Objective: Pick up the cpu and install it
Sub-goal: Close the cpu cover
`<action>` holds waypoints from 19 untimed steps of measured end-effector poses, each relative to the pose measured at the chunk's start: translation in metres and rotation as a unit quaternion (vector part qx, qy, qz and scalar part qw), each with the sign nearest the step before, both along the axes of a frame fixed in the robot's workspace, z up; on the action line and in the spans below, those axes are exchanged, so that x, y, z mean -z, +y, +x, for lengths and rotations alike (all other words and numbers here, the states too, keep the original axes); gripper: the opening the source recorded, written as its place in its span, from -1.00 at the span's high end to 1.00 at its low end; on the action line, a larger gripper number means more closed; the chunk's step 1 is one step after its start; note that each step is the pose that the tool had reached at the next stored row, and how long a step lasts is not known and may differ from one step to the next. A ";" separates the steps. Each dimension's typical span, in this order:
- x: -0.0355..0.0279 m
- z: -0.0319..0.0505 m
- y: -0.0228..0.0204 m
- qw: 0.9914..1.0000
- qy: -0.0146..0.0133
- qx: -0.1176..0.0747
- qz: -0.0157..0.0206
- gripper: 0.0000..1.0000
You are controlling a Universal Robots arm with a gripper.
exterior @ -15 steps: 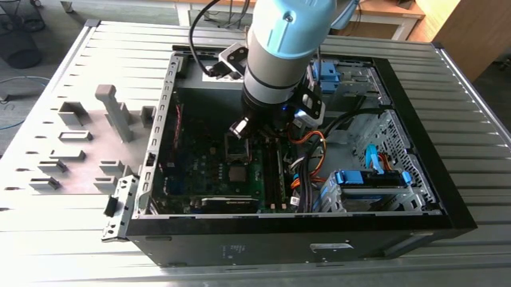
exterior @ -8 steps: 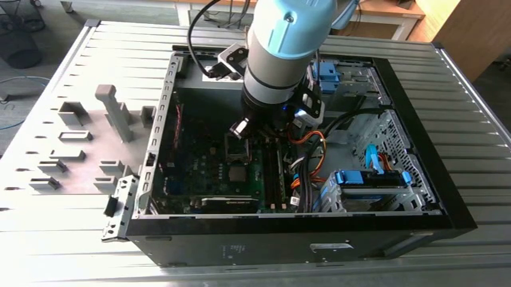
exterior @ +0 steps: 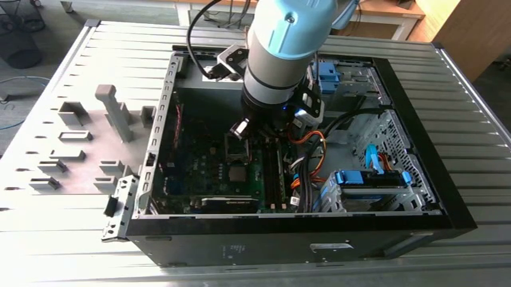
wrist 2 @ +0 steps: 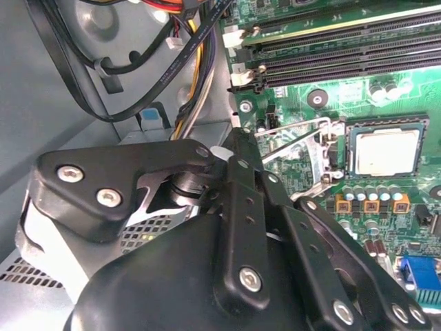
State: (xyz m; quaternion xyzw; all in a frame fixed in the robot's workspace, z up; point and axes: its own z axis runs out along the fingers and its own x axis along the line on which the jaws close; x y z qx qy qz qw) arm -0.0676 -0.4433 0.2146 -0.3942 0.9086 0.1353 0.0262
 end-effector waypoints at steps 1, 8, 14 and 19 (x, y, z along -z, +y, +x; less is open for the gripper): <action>0.0000 0.0000 0.0000 1.000 0.000 -0.001 0.000 0.79; -0.0048 0.0004 0.0000 1.000 0.000 -0.007 0.000 0.79; -0.0080 0.0008 0.0001 1.000 0.000 -0.012 0.000 0.79; -0.0080 0.0008 0.0000 1.000 0.000 -0.022 0.000 0.79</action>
